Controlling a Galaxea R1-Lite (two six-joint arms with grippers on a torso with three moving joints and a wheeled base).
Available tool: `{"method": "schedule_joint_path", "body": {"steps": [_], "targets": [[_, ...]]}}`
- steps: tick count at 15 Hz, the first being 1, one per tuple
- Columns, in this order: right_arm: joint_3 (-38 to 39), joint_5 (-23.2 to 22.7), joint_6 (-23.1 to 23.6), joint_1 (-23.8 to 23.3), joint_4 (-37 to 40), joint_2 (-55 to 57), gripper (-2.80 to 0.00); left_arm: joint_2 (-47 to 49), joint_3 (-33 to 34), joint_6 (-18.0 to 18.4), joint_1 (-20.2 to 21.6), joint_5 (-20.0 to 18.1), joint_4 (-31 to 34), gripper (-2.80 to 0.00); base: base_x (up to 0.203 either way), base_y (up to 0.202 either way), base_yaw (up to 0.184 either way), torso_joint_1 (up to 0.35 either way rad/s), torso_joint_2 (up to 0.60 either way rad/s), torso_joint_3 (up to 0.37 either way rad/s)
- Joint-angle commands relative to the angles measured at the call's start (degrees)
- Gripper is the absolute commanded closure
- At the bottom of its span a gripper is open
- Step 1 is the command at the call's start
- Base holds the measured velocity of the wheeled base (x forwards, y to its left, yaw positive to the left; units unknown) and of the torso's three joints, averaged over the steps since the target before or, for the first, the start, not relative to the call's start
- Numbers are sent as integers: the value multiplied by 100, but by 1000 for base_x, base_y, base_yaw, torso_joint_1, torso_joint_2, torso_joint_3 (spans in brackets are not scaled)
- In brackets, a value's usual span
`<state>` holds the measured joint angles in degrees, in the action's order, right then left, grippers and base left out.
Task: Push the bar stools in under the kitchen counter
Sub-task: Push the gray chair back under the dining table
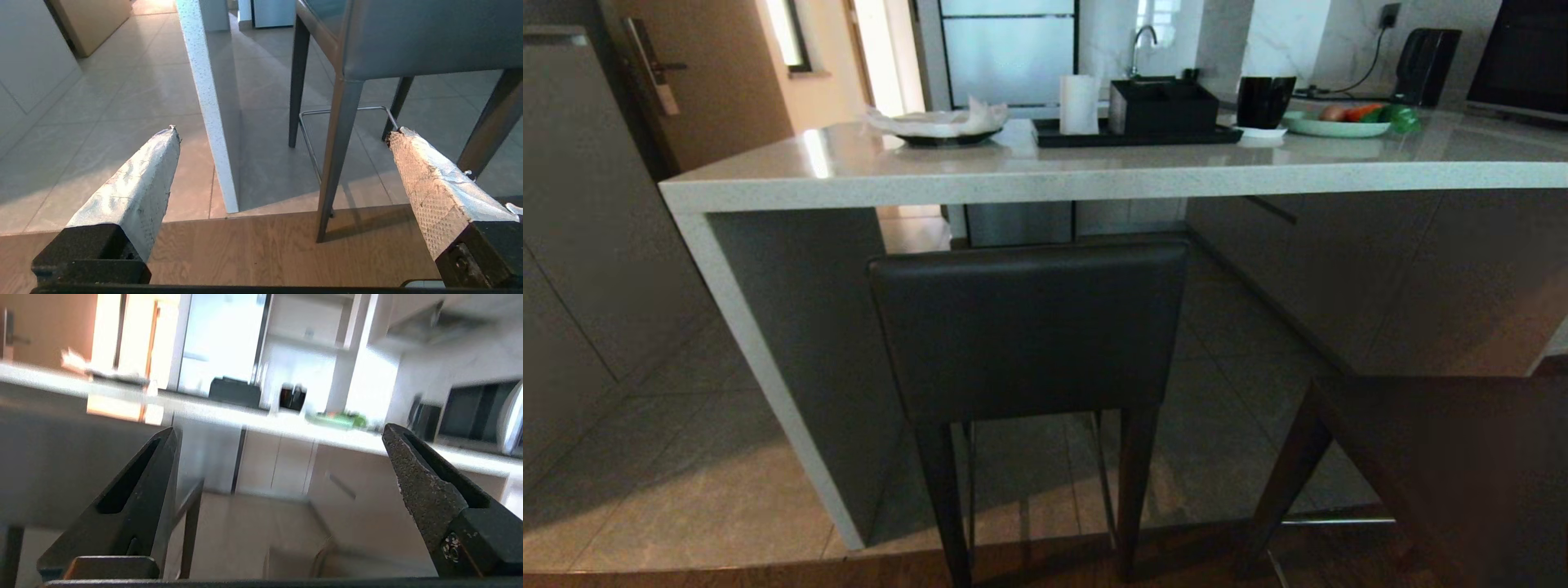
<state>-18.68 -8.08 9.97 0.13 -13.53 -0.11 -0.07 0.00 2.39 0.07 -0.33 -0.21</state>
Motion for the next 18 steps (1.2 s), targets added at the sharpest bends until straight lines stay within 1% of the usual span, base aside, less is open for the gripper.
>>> {"method": "schedule_joint_path", "body": {"steps": [1, 3, 4, 5, 8, 10, 11, 13, 14, 16, 17, 18], "targets": [[-217, -162, -21, 4, 203, 8, -280, 16, 0, 8, 1, -2, -5, -280, 0, 0, 0, 0, 0, 0], [-8, -827, -344, 4, 349, 7, -280, 16, 0, 48, 1, -11, -5, -280, 0, 0, 0, 0, 0, 0], [152, -1137, -407, 4, 497, 8, -280, 16, 0, 26, 1, -4, -5, -280, 0, 0, 0, 0, 0, 0], [316, -1244, -433, 4, 568, 10, -280, 16, 9, -3, 1, 8, -5, -280, 0, 0, 0, 0, 0, 0], [1072, -1311, -402, 4, 587, 5, -280, 16, 9, -19, 1, 7, -11, -280, 0, 0, 0, 0, 0, 0], [1417, -1731, -388, 4, 593, 9, -280, 16, 9, -28, -7, 15, -14, -280, 0, 0, 0, 0, 0, 0], [1584, -1814, -367, 4, 592, 7, -280, 16, 9, -28, 1, 15, -23, -280, 0, 0, 0, 0, 0, 0], [1801, -1868, -272, 4, 646, 11, -280, 16, 9, -30, -7, 15, -17, -280, 0, 0, 0, 0, 0, 0], [1770, -1964, -276, 4, 736, 11, -280, 16, 9, -31, -7, 15, -23, -280, 0, 0, 0, 0, 0, 0], [1675, -1935, -295, 4, 1097, 11, -280, 16, 9, -48, 1, 15, -23, -280, 0, 0, 0, 0, 0, 0], [1634, -1672, -305, 4, 1242, 11, -280, 16, 9, -135, -5, 16, -23, -280, 0, 0, 0, 0, 0, 0], [1621, -1315, -312, 4, 1275, 11, -280, 16, 9, -243, -7, 24, -23, -280, 0, 0, 0, 0, 0, 0]]}}
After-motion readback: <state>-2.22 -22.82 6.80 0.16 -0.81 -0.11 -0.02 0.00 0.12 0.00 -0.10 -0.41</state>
